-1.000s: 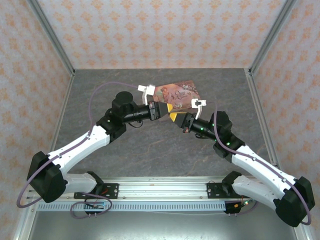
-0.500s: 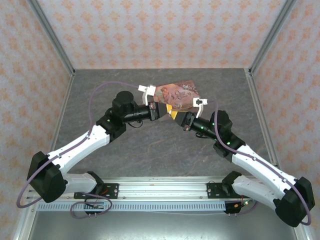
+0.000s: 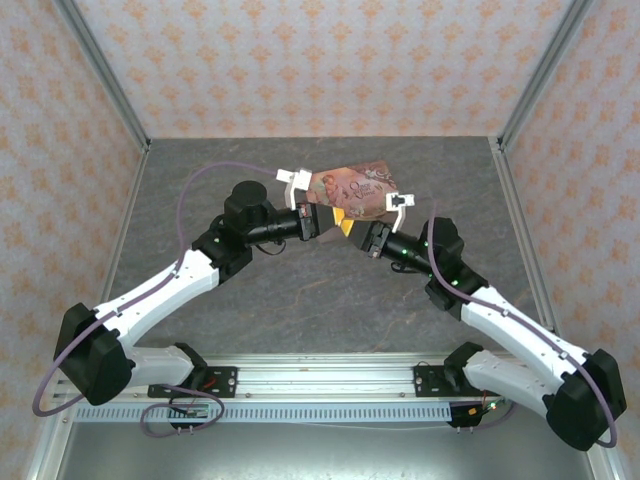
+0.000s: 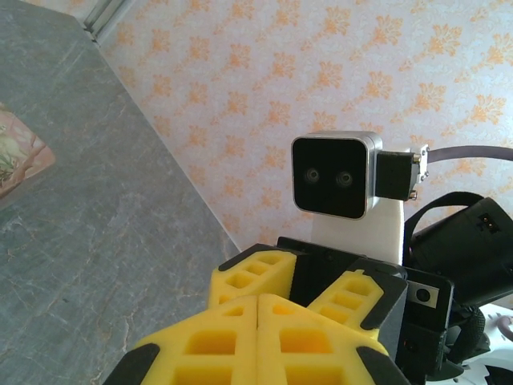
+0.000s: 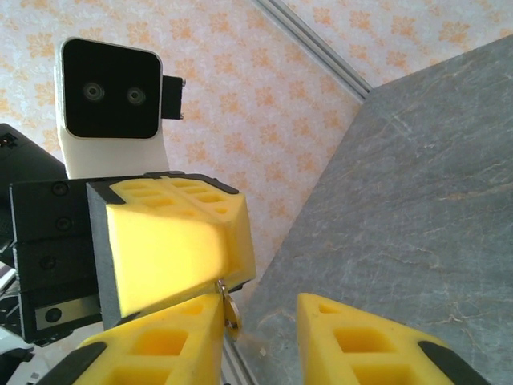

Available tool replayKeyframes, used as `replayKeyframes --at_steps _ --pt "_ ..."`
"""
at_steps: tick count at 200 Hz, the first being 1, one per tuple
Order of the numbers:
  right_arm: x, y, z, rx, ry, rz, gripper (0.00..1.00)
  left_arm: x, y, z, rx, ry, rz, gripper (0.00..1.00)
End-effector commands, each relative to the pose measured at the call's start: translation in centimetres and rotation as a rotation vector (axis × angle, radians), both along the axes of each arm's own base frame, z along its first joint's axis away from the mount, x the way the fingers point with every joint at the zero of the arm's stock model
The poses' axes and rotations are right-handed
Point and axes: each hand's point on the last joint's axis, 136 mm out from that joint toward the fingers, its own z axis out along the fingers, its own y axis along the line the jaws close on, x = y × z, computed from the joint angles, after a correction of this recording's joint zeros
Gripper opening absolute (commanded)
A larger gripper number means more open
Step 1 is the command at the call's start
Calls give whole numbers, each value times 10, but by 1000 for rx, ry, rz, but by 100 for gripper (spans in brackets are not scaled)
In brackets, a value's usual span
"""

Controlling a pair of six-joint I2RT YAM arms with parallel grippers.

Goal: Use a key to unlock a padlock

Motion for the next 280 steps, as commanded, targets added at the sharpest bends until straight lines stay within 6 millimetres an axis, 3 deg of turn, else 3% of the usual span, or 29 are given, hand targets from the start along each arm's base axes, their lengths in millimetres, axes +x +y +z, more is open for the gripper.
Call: replayKeyframes --at_steps 1,81,129,201,240,280 --pt "-4 4 15 50 -34 36 29 -2 -2 18 -12 -54 -11 0" --pt "-4 7 13 53 -21 60 6 2 1 15 -1 -48 17 0" --pt "-7 5 7 35 -9 57 3 8 3 13 3 -45 55 0" --pt "-10 2 5 36 -5 50 20 10 3 12 4 -38 62 0" --pt "-7 -5 5 11 -16 -2 37 10 3 9 15 -37 66 0" --pt "-8 -10 8 -31 -35 -22 45 11 4 6 29 -32 72 0"
